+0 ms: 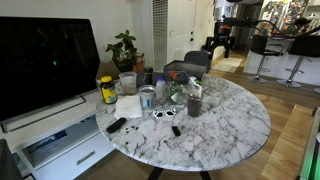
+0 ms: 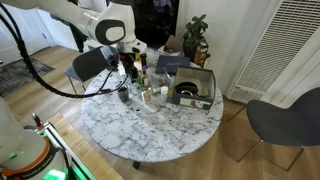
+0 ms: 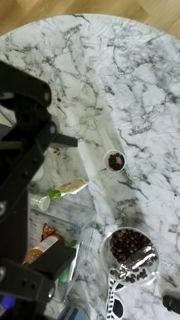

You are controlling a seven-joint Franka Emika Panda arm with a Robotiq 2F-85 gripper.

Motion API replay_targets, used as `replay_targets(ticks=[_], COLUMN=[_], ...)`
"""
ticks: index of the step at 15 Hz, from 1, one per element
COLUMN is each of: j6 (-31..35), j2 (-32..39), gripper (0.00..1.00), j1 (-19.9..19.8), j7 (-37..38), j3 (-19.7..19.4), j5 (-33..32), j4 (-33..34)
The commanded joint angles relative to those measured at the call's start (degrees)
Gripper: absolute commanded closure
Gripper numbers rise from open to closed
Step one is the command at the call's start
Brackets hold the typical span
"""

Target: Put the white packet in the box

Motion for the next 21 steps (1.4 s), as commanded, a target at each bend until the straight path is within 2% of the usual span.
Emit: replay_targets(ticks=[1,4,10,17,21], j6=[-0.12,0.32,4.99,13.15,15.71], j2=[-0.22,0.73,11.73,22.40,26.59], gripper=[0.00,0.00,0.00,0.00,0.00], j1=[0.40,0.62,1.75,-0.39,-1.70], j7=[0.03,-1.94,-11.16,-20.24,-24.07], j3=[-0.41,-0.57,-0.71,-0.48,0.33], j5=[-0.06,0.91,7.34,12.46,14.61], j4=[0.22,1.13,6.45,10.74,12.81])
